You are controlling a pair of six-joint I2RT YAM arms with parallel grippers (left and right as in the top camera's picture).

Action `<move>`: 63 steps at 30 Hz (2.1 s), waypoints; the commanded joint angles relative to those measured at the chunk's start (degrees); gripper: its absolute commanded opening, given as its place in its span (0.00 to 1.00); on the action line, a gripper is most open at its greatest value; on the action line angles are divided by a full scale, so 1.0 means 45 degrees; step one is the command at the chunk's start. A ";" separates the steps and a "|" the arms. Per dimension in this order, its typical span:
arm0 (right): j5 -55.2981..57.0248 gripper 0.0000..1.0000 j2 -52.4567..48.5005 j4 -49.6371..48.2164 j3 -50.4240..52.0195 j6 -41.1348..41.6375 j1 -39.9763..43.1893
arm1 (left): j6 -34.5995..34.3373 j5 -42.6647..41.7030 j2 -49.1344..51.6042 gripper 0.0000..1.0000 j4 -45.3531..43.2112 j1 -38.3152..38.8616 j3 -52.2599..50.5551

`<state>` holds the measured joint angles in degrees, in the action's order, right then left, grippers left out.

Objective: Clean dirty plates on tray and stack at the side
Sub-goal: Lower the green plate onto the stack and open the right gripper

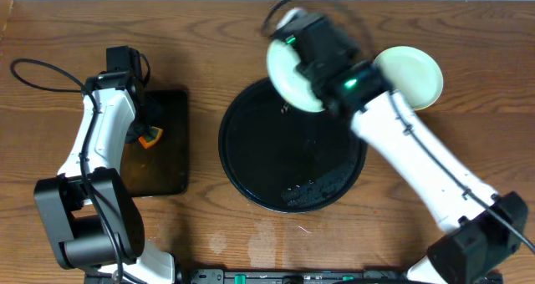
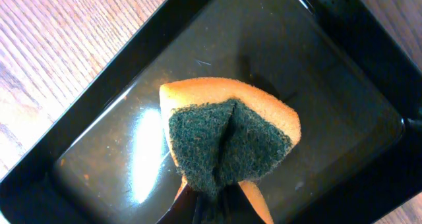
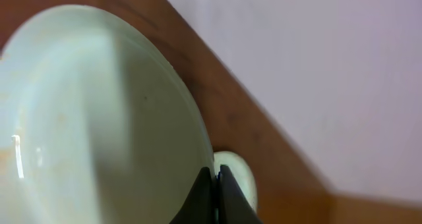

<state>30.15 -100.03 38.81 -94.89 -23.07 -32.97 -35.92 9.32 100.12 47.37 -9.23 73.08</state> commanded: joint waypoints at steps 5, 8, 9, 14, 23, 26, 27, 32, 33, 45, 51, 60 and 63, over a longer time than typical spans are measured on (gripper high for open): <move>-0.5493 0.01 0.0005 0.0767 -0.0243 0.5319 0.4206 | 0.0170 0.0058 0.0165 0.09 0.0024 -0.0044 -0.0112; -0.7674 0.01 0.0000 0.1020 -0.0243 0.5843 0.6071 | 0.0165 0.0058 0.0165 0.09 0.0019 -0.0044 -0.0112; -0.8364 0.01 0.0000 0.1069 -0.0233 0.5867 0.6669 | 0.0165 0.0058 0.0165 0.09 0.0019 -0.0044 -0.0112; -0.9083 0.01 -0.0092 0.1292 -0.0155 0.6377 0.9010 | 0.0165 0.0058 0.0165 0.09 0.0019 -0.0044 -0.0112; -0.7004 0.01 -0.0845 -0.1001 0.1744 0.6504 1.0550 | 0.0170 0.0063 0.0165 0.09 -0.0058 -0.0044 -0.0112; -0.7043 0.01 -0.1520 -0.1778 0.2186 0.6747 1.0564 | 0.0165 0.0063 0.0165 0.09 -0.0073 -0.0044 -0.0112; -0.7048 0.01 -0.1787 -0.1982 0.2244 0.6771 1.0559 | 0.0170 0.0063 0.0165 0.09 -0.0068 -0.0044 -0.0112; -0.7043 0.03 -0.3177 -0.2667 0.2249 0.7465 1.0482 | 0.0170 0.0058 0.0165 0.09 -0.0063 -0.0044 -0.0112; -0.7145 0.44 -0.3536 -0.2769 0.2249 0.7509 1.0433 | 0.0170 0.0063 0.0165 0.09 -0.0063 -0.0044 -0.0112; -0.9758 0.92 -0.1481 -0.1651 0.2225 0.7140 0.9879 | 0.0277 0.0029 0.0170 0.09 -0.0233 -0.0160 -0.0112; -0.9806 0.92 0.0087 -0.1141 0.2225 0.7150 0.8986 | 0.0325 -0.1681 0.0593 0.09 -0.0923 -0.0160 -0.0121; -0.9797 0.99 0.1360 -0.0933 0.2225 0.6819 0.7223 | 0.0704 -0.2025 0.2171 0.33 -0.1156 -0.0160 -0.0121; -0.9802 0.99 0.1506 -0.0806 0.2225 0.6819 0.6926 | 0.1520 -0.2084 0.2098 0.67 -0.1107 -0.0160 -0.0097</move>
<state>-13.61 -94.96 34.89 -84.64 8.51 -0.60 -33.56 0.67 110.17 42.06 -9.65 72.86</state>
